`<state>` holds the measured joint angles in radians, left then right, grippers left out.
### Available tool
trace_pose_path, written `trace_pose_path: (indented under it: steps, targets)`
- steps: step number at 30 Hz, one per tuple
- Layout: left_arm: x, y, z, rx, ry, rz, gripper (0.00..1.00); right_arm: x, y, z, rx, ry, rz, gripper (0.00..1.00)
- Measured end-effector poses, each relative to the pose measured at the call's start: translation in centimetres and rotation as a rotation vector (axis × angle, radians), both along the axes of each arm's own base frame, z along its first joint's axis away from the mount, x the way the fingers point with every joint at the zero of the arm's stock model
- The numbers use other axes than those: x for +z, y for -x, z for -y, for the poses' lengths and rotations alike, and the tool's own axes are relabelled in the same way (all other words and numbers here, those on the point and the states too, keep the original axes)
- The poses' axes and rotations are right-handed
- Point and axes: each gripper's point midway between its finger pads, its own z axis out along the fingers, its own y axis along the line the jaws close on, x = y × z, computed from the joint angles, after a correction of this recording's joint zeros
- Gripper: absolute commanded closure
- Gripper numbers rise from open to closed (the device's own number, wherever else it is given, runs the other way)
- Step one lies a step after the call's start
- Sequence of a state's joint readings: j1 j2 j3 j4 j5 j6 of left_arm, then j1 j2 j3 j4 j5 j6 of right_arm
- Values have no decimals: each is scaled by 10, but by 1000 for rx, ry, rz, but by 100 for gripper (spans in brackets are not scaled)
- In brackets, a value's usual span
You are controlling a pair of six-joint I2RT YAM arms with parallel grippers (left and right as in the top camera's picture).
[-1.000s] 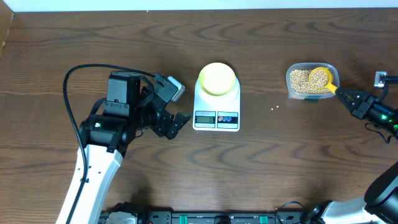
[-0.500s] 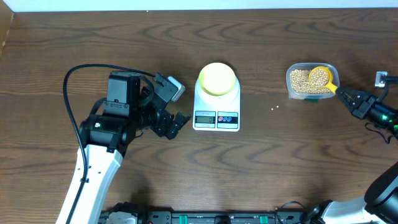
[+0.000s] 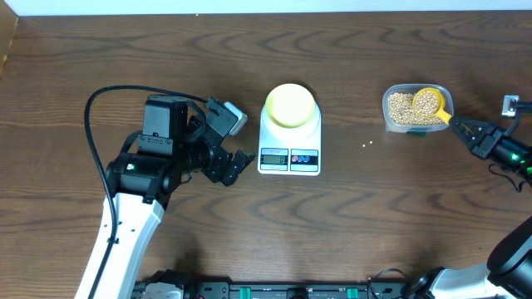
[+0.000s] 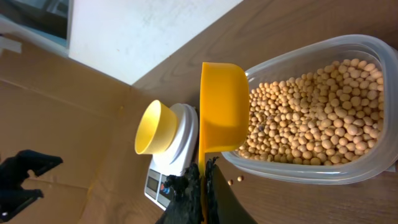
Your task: Scoop item into bowl and weigh 50g on scale
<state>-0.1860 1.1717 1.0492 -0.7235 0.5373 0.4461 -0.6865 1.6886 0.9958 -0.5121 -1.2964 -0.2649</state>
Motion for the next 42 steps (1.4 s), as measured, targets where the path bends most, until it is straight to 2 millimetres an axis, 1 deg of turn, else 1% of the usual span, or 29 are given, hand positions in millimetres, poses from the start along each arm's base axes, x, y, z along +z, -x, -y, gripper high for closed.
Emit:
trace_pose_path:
  steps: [11, 23, 28, 35, 42]
  targets:
    - [0, 0, 0, 0, 0, 0, 11, 5, 2, 6, -28, -68, -28, 99]
    - [0, 0, 0, 0, 0, 0, 11, 16, 3, -2, -15, -196, -63, 99]
    - [0, 0, 0, 0, 0, 0, 11, 20, 1, -19, 37, -222, -68, 99]
    - [0, 0, 0, 0, 0, 0, 11, 20, -2, -50, 124, -227, -81, 99]
    - [0, 0, 0, 0, 0, 0, 11, 20, -3, -75, 192, -223, -88, 99]
